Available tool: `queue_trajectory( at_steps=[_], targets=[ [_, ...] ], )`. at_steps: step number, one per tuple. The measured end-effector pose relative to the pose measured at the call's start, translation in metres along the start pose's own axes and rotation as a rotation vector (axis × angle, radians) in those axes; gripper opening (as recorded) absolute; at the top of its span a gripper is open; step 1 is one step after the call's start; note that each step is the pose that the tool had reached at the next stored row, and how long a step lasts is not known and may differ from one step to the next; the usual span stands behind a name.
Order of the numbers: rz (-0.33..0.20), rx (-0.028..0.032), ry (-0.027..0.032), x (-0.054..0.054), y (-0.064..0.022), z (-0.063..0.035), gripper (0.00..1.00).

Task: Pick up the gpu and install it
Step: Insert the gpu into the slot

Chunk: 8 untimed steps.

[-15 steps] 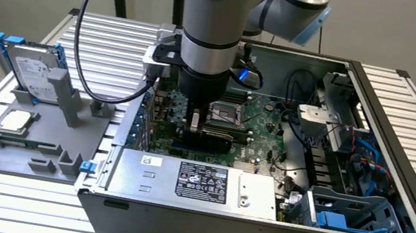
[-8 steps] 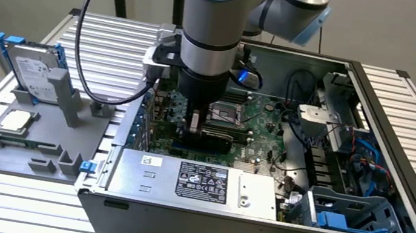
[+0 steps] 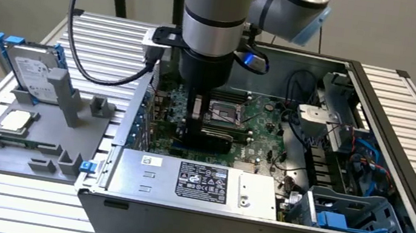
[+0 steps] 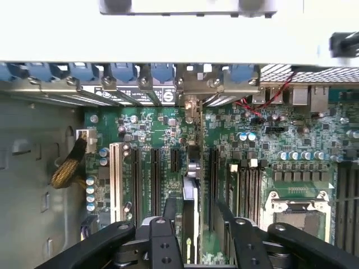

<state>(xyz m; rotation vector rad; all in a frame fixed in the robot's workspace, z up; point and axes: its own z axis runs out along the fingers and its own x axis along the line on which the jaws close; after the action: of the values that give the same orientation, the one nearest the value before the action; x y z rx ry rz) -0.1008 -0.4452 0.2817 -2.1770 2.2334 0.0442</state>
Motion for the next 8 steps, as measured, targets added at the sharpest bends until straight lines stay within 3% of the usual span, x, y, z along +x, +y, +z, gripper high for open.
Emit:
queue_trajectory(
  at_steps=[1, 8],
  targets=[
    [0.000, 0.0001, -0.0002, -0.0001, 0.0000, -0.0027, 0.00],
    [0.000, 0.0000, -0.0028, -0.0002, 0.0000, -0.0060, 0.00]
  ],
)
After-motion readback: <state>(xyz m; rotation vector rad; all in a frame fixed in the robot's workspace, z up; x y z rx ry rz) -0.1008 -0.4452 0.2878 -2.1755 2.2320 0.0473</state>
